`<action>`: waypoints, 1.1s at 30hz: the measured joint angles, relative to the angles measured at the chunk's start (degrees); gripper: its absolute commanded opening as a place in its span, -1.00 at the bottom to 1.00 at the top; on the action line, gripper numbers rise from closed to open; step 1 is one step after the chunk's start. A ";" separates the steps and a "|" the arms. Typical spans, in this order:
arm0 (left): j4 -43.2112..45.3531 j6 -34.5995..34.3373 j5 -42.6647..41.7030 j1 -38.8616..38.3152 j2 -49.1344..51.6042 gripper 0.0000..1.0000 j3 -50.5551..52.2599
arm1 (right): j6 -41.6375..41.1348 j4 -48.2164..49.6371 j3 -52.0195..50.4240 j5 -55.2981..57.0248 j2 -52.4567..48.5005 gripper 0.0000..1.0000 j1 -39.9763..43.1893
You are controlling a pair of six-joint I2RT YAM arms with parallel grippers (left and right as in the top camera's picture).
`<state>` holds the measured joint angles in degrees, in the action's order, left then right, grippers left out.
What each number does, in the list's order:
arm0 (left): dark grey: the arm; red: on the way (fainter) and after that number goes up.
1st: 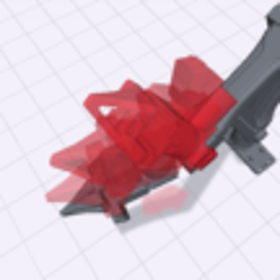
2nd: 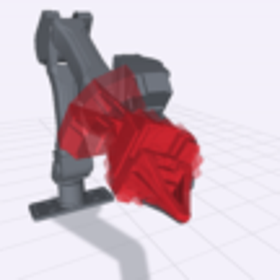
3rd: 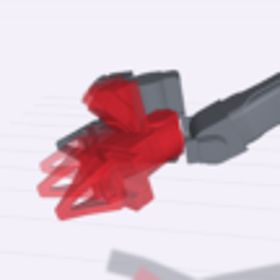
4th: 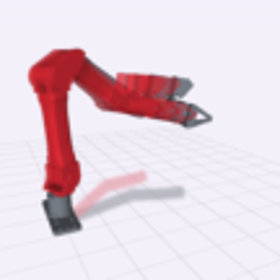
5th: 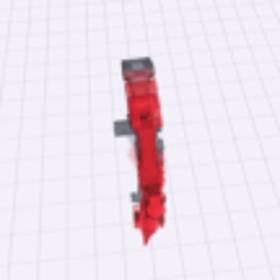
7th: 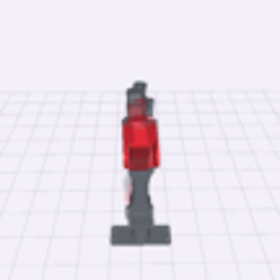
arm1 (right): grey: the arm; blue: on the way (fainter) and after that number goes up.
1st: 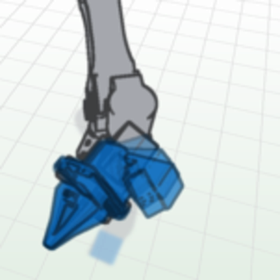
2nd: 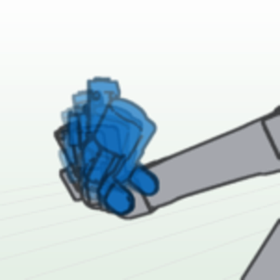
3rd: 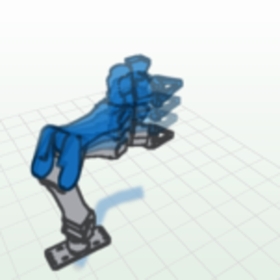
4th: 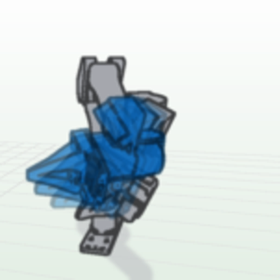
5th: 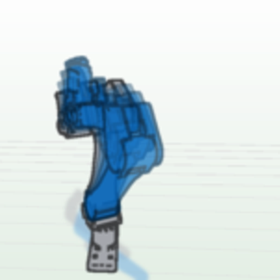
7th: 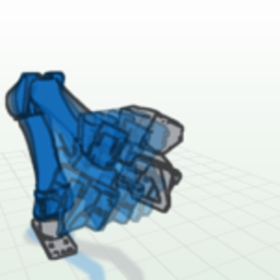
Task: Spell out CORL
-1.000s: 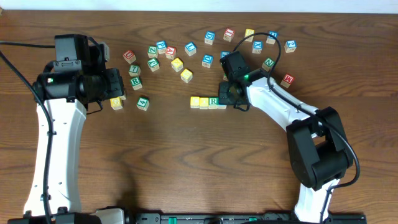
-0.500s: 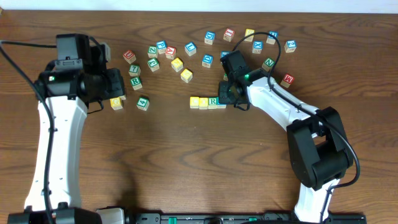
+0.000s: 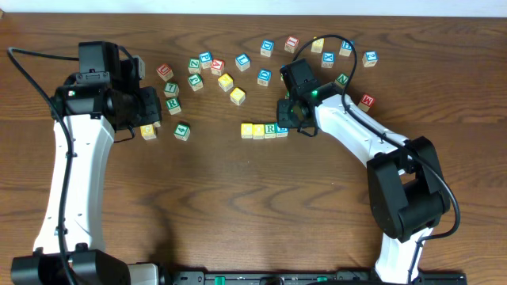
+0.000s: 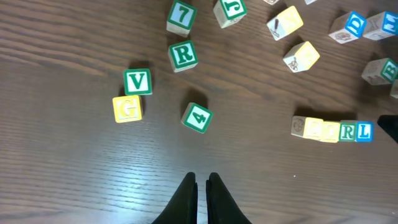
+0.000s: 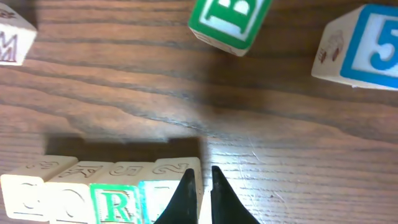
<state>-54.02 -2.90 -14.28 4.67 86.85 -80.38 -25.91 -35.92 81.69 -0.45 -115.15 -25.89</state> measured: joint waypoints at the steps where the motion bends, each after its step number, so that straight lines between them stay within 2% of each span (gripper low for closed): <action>1: -0.02 0.00 -0.42 0.00 0.00 -0.85 0.00 | -0.04 -0.26 0.00 0.00 0.00 -0.92 0.15; 13: 0.28 -0.02 -1.99 -1.16 0.00 -0.85 0.00 | -0.87 -3.82 0.00 -0.04 0.00 -0.92 1.70; 33: 0.33 0.00 -2.10 -1.14 0.00 -0.85 0.00 | -2.14 -3.63 -0.48 -0.42 0.00 -0.92 -1.46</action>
<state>-53.69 -2.90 -16.38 3.53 86.85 -80.38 -28.05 -39.55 81.21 -0.86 -115.15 -27.35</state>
